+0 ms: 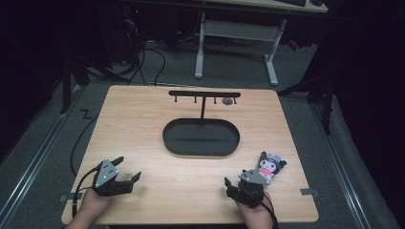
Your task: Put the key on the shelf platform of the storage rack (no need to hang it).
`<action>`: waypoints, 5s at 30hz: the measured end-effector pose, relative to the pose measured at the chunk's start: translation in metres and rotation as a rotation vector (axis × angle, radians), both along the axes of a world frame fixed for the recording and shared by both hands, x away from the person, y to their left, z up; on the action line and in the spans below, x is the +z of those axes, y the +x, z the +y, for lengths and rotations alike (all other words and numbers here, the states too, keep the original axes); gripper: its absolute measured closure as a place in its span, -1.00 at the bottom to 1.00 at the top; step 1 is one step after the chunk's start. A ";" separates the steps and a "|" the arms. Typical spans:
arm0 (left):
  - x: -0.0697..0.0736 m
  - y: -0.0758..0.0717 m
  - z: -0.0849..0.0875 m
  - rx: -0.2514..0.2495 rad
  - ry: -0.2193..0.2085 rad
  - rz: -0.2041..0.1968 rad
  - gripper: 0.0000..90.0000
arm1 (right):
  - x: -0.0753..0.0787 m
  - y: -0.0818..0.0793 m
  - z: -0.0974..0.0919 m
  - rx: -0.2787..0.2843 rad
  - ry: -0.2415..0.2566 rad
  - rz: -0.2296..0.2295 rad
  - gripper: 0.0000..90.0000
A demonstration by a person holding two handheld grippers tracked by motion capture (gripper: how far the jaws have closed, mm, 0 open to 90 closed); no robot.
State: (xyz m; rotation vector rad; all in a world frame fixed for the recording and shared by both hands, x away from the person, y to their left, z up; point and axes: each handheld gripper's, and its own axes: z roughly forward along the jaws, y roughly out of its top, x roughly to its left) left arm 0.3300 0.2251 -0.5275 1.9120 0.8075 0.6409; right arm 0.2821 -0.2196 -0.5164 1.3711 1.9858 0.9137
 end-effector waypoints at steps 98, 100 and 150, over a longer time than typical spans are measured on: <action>0.000 -0.002 0.002 0.006 -0.013 -0.013 -0.66 | 0.021 0.034 0.018 0.084 -0.029 0.291 -0.38; 0.000 -0.002 0.002 0.005 -0.014 -0.014 -0.66 | 0.022 0.036 0.019 0.084 -0.050 0.303 -0.38; 0.000 -0.002 0.001 -0.005 -0.001 -0.013 -0.66 | 0.039 0.045 -0.053 -0.069 -0.158 0.546 0.98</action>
